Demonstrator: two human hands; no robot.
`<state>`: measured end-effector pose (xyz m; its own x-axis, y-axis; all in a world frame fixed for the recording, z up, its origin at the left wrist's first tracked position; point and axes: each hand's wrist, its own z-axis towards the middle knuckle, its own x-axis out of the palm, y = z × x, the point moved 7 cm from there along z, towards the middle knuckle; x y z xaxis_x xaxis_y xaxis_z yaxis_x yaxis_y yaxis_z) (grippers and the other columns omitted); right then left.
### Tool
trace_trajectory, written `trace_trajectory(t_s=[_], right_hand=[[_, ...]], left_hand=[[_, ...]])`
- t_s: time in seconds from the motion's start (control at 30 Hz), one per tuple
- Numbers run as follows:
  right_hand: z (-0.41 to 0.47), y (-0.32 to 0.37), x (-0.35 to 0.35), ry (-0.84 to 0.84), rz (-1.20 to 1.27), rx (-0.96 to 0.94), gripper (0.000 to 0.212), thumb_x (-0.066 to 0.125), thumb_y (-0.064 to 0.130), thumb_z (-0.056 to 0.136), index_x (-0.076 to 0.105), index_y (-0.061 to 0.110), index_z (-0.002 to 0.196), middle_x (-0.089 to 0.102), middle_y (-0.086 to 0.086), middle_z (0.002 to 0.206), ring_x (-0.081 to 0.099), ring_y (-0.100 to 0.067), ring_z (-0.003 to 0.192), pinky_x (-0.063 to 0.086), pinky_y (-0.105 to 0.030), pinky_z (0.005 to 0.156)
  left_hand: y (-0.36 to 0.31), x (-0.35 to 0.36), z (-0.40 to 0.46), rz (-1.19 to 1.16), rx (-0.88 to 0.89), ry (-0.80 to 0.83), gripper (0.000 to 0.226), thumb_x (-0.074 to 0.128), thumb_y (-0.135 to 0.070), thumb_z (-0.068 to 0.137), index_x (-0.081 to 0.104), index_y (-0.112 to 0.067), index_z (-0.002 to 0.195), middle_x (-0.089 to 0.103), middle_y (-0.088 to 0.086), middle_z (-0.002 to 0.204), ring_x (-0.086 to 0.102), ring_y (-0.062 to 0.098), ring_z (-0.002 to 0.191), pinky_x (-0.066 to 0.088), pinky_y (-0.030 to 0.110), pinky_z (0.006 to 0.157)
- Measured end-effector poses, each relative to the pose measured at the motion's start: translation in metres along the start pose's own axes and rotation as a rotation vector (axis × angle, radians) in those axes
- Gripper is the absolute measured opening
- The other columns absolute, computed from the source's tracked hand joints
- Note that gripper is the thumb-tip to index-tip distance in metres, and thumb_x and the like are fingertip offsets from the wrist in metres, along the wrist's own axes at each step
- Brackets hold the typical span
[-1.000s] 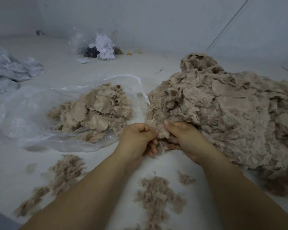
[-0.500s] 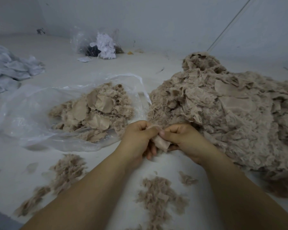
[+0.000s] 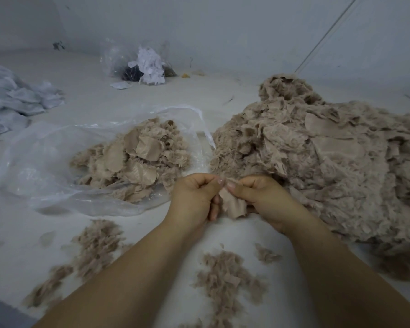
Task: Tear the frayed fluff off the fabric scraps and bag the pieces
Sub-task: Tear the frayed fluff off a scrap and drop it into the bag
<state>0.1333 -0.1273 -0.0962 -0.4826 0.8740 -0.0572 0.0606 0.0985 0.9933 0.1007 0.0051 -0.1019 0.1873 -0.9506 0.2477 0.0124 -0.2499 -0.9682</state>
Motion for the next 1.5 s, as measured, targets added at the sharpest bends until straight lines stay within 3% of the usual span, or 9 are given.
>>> trace_trajectory(t_s=[0.17, 0.37, 0.63, 0.73, 0.97, 1.1, 1.23, 1.37, 1.5], right_hand=[[0.002, -0.004, -0.004, -0.055, 0.104, 0.031, 0.027, 0.063, 0.028, 0.089, 0.076, 0.005, 0.083, 0.073, -0.013, 0.078, 0.069, -0.018, 0.067, 0.056, -0.027, 0.058], [-0.001, 0.002, -0.001, -0.022, 0.127, 0.006, 0.028, 0.063, 0.037, 0.083, 0.080, 0.014, 0.081, 0.075, -0.013, 0.082, 0.071, -0.017, 0.072, 0.057, -0.026, 0.063], [-0.001, -0.002, -0.004, -0.066, 0.166, 0.047, 0.026, 0.053, 0.021, 0.099, 0.069, 0.000, 0.096, 0.063, 0.006, 0.051, 0.062, -0.004, 0.050, 0.054, -0.020, 0.053], [-0.003, 0.002, -0.002, -0.060, 0.158, 0.025, 0.028, 0.057, 0.025, 0.096, 0.072, 0.009, 0.078, 0.060, 0.007, 0.048, 0.060, -0.004, 0.048, 0.052, -0.019, 0.052], [-0.003, 0.002, -0.001, -0.027, 0.134, 0.009, 0.031, 0.062, 0.033, 0.090, 0.075, 0.014, 0.069, 0.064, -0.002, 0.056, 0.059, -0.008, 0.050, 0.051, -0.020, 0.054], [0.000, -0.002, -0.008, -0.102, 0.156, 0.022, 0.031, 0.067, 0.043, 0.077, 0.071, 0.018, 0.060, 0.045, 0.003, 0.047, 0.047, -0.009, 0.046, 0.053, -0.025, 0.057], [0.001, 0.000, -0.003, -0.046, 0.136, -0.018, 0.033, 0.065, 0.042, 0.081, 0.071, 0.017, 0.060, 0.054, -0.007, 0.055, 0.057, -0.015, 0.054, 0.053, -0.028, 0.061], [0.001, 0.000, 0.000, 0.002, 0.135, 0.003, 0.033, 0.061, 0.036, 0.090, 0.075, 0.010, 0.077, 0.070, -0.010, 0.067, 0.067, -0.015, 0.063, 0.055, -0.024, 0.063], [0.004, -0.004, -0.009, -0.110, 0.171, 0.046, 0.039, 0.052, 0.035, 0.097, 0.067, 0.009, 0.072, 0.041, 0.004, 0.047, 0.049, -0.009, 0.046, 0.056, -0.025, 0.058]], left_hand=[[-0.002, -0.015, 0.003, -0.073, 0.019, -0.110, 0.014, 0.054, -0.007, 0.099, 0.056, -0.004, 0.085, 0.052, 0.007, 0.052, 0.038, 0.014, 0.028, 0.026, 0.014, 0.031], [0.002, 0.000, 0.000, 0.196, -0.043, 0.088, 0.041, 0.066, -0.037, 0.092, 0.056, -0.007, 0.066, 0.050, 0.012, 0.045, 0.037, 0.021, 0.027, 0.025, 0.015, 0.031], [-0.002, -0.010, -0.002, 0.043, -0.112, 0.039, 0.034, 0.051, -0.023, 0.102, 0.055, -0.004, 0.074, 0.047, 0.005, 0.048, 0.036, 0.017, 0.027, 0.020, 0.013, 0.030], [-0.002, 0.001, -0.006, 0.202, -0.085, 0.131, 0.045, 0.063, -0.042, 0.092, 0.056, -0.003, 0.070, 0.049, 0.011, 0.045, 0.038, 0.019, 0.025, 0.024, 0.014, 0.032], [-0.002, 0.004, -0.013, 0.337, -0.127, 0.390, 0.028, 0.071, -0.019, 0.089, 0.066, -0.003, 0.066, 0.052, 0.010, 0.044, 0.039, 0.015, 0.025, 0.025, 0.014, 0.030], [-0.002, 0.007, -0.022, 0.371, -0.202, 0.579, 0.020, 0.070, -0.011, 0.088, 0.067, 0.000, 0.072, 0.054, 0.014, 0.049, 0.045, 0.015, 0.028, 0.028, 0.015, 0.029], [0.003, 0.010, -0.016, 0.341, -0.241, 0.453, 0.033, 0.071, -0.030, 0.085, 0.064, 0.000, 0.074, 0.056, 0.015, 0.053, 0.047, 0.017, 0.029, 0.029, 0.016, 0.028], [0.005, 0.009, -0.017, 0.302, -0.243, 0.457, 0.025, 0.062, -0.017, 0.095, 0.069, 0.000, 0.078, 0.053, 0.010, 0.047, 0.043, 0.014, 0.027, 0.026, 0.015, 0.028], [-0.023, -0.019, 0.009, -0.062, -0.003, 0.085, 0.015, 0.049, -0.005, 0.100, 0.063, -0.001, 0.096, 0.059, 0.010, 0.055, 0.048, 0.015, 0.032, 0.031, 0.017, 0.031]])
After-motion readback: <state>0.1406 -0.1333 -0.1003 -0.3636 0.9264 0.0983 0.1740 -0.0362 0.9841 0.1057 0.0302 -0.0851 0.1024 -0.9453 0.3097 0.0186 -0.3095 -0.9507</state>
